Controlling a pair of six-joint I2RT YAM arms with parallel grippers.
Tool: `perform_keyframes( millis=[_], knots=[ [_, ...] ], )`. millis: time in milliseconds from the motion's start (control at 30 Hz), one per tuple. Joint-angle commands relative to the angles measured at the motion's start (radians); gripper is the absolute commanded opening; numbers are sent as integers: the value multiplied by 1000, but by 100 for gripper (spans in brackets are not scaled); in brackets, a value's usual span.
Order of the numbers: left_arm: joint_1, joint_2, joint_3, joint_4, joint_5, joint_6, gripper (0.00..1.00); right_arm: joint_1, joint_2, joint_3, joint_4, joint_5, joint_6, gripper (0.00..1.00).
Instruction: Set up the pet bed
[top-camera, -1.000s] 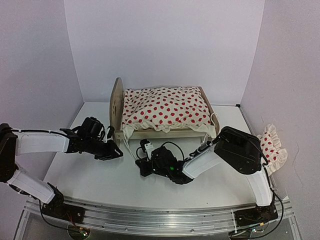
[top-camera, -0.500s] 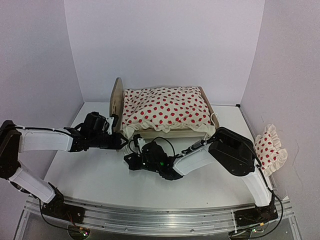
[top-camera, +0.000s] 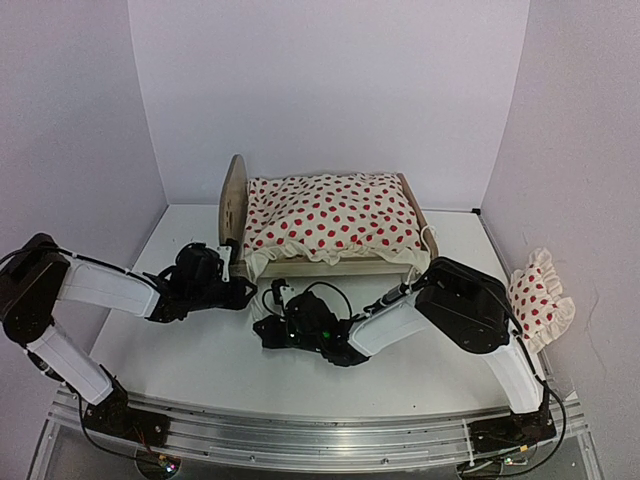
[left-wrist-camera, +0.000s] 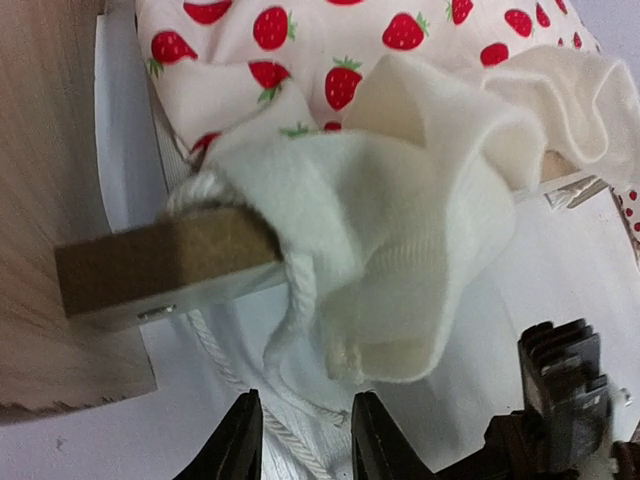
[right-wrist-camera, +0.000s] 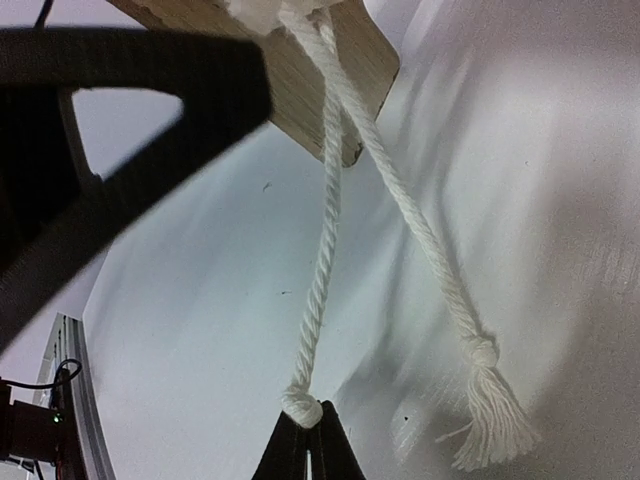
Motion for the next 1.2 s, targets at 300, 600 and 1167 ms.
perform_keyframes(
  millis=[300,600,1167],
  knots=[
    [-10,94,-59,333,-119,89,23,6,-4,44,59,-60,50,0],
    [-10,119,-85,426,-133,154,26,7,-18,26,66,-60,57,0],
    [-10,167,-96,395,-128,139,26,7,-44,-2,71,-69,37,0]
  ],
)
